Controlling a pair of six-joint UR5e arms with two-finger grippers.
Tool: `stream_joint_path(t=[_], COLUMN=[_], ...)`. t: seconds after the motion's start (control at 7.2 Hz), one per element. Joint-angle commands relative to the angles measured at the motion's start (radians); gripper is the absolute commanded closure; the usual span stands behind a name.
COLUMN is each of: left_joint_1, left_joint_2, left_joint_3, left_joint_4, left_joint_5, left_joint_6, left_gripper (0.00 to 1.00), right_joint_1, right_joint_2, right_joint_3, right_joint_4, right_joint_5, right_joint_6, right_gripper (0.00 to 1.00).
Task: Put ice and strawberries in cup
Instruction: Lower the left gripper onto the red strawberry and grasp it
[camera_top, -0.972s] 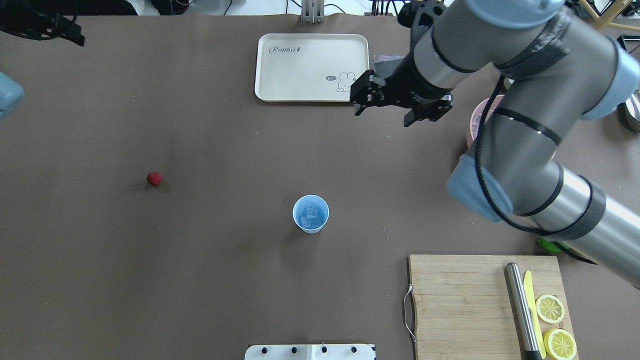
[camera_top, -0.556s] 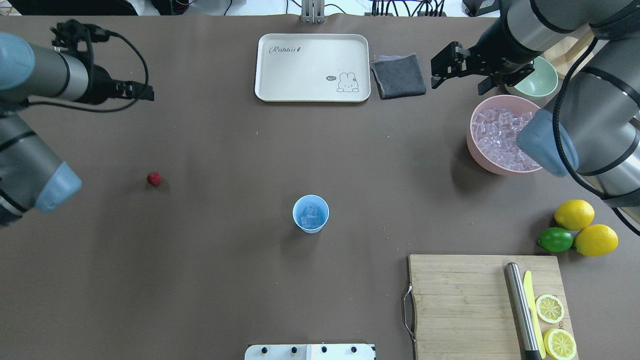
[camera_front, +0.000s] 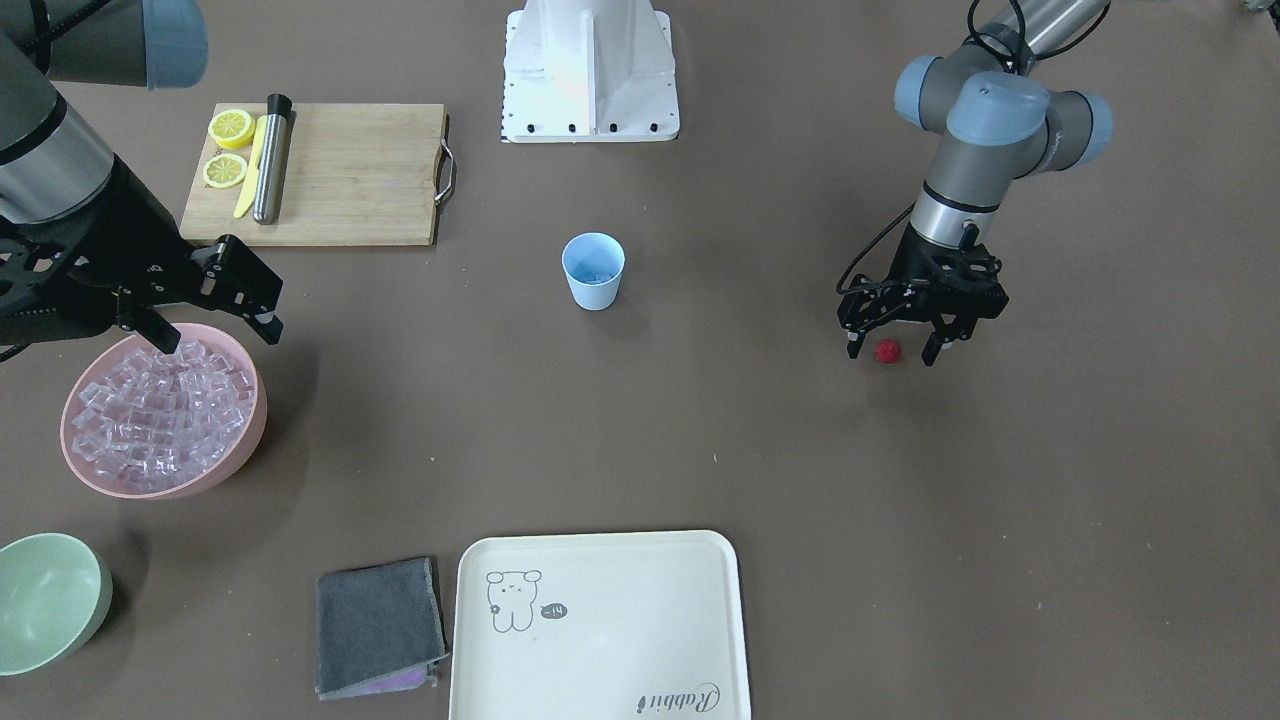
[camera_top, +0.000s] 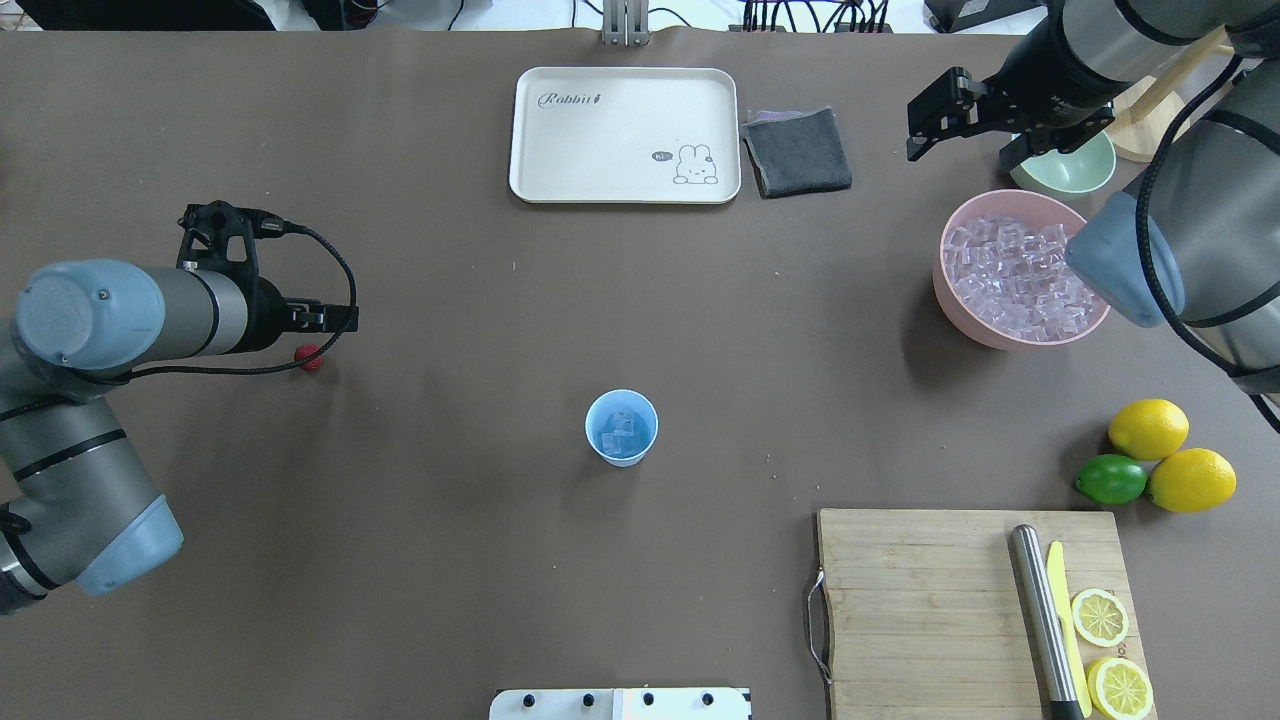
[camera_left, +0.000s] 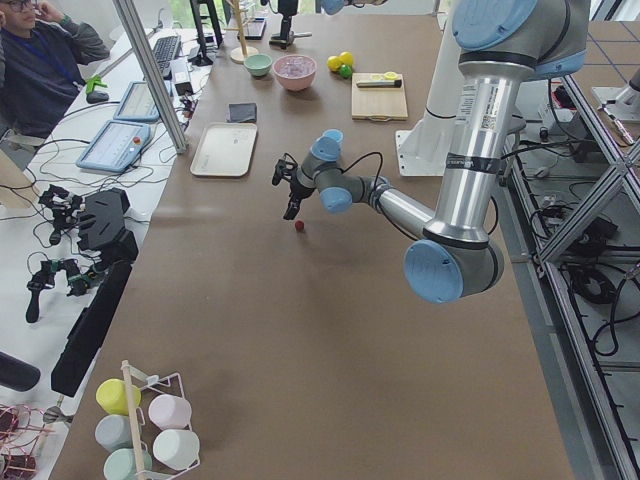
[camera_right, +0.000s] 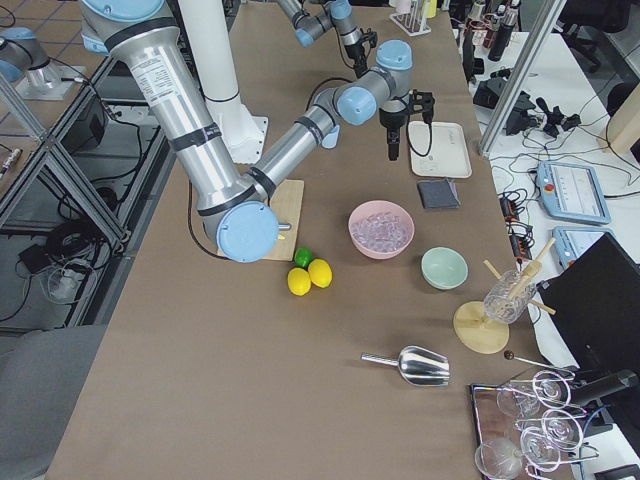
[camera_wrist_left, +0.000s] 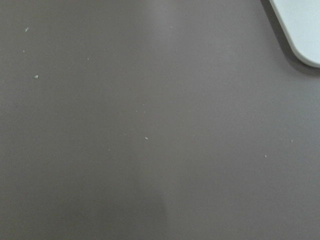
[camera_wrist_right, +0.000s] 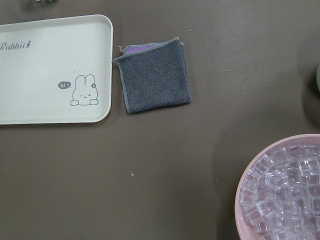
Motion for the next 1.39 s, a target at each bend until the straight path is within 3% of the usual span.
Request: stream_joint_path(t=[0.0, 0.28, 0.42, 0.83, 0.97, 1.11, 1.25], left_joint_1=[0.021, 0.033, 0.052, 0.059, 0.059, 0.059, 0.056], left_joint_2=[0.026, 0.026, 0.029, 0.031, 0.031, 0.034, 0.033], left_joint_3=[0.002, 0.006, 0.009, 0.011, 0.014, 0.017, 0.014], left_joint_4=[-0.002, -0.002, -0.002, -0.003, -0.003, -0.003, -0.005], left_joint_5=[0.005, 0.007, 0.008, 0.016, 0.042, 0.042, 0.04], left_joint_6=[0.004, 0.004, 0.006, 0.015, 0.017, 0.023, 0.023], left_gripper=[0.03, 0.03, 0.22, 0.56, 0.63, 0.64, 0.95], right_joint_1=[0.001, 0.001, 0.001, 0.001, -0.001, -0.004, -0.004], right_joint_2=[-0.002, -0.004, -0.004, -0.002, -0.002, -0.001, -0.001], right_joint_3=[-0.001, -0.002, -0.001, -0.001, -0.001, -0.001, 0.001], right_joint_4=[0.0, 0.0, 0.002, 0.002, 0.002, 0.002, 0.002], right_joint_5=[0.001, 0.0, 0.0, 0.0, 0.0, 0.0, 0.0], right_joint_6=[0.0, -0.002, 0.0, 0.0, -0.002, 0.0, 0.0], right_gripper=[0.01, 0.01, 0.01, 0.01, 0.01, 0.01, 0.01])
